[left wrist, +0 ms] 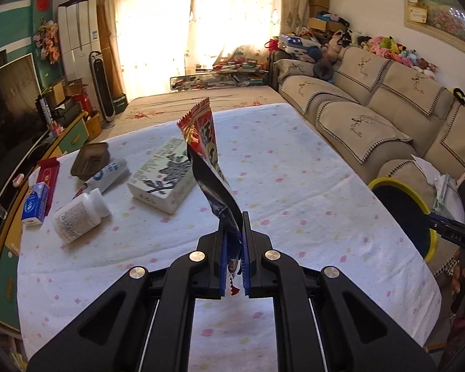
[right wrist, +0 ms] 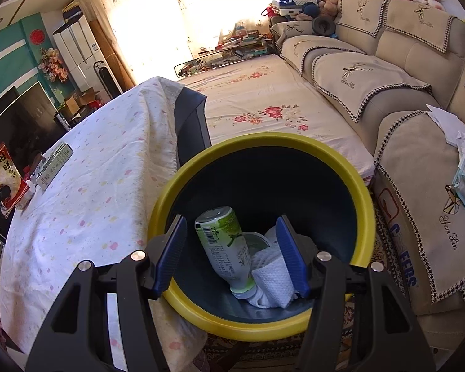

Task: Collect trash
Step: 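Carry the snack bag over the bin and open the left tool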

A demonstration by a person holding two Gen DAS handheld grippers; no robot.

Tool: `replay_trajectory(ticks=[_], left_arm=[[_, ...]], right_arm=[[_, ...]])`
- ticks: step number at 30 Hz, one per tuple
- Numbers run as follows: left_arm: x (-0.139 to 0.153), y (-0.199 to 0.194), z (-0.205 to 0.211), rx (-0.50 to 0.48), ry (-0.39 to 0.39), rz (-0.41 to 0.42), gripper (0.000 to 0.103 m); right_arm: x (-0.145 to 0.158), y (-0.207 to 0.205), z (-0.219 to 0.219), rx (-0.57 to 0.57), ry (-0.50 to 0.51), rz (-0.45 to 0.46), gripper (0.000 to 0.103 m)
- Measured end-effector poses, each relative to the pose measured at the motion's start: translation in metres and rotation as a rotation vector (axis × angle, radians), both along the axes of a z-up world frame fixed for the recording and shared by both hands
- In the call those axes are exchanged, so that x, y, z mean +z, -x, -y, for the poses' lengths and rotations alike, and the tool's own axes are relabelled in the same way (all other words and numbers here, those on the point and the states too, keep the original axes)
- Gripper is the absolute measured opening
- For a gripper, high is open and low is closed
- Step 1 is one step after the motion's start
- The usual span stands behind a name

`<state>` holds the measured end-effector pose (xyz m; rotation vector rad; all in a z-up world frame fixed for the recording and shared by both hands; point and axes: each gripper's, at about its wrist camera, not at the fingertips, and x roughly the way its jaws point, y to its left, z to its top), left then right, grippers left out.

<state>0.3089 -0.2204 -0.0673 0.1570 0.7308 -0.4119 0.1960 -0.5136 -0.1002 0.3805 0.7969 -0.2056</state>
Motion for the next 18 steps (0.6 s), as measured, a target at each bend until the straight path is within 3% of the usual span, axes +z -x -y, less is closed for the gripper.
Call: replay_trajectory(ticks=[18], left_arm=[[-0.003, 0.043, 0.204, -0.388, -0.005, -0.054, 0.008]], right_arm=[[0.013, 0.085, 0.05, -0.165, 0.031, 0.049, 0.061]])
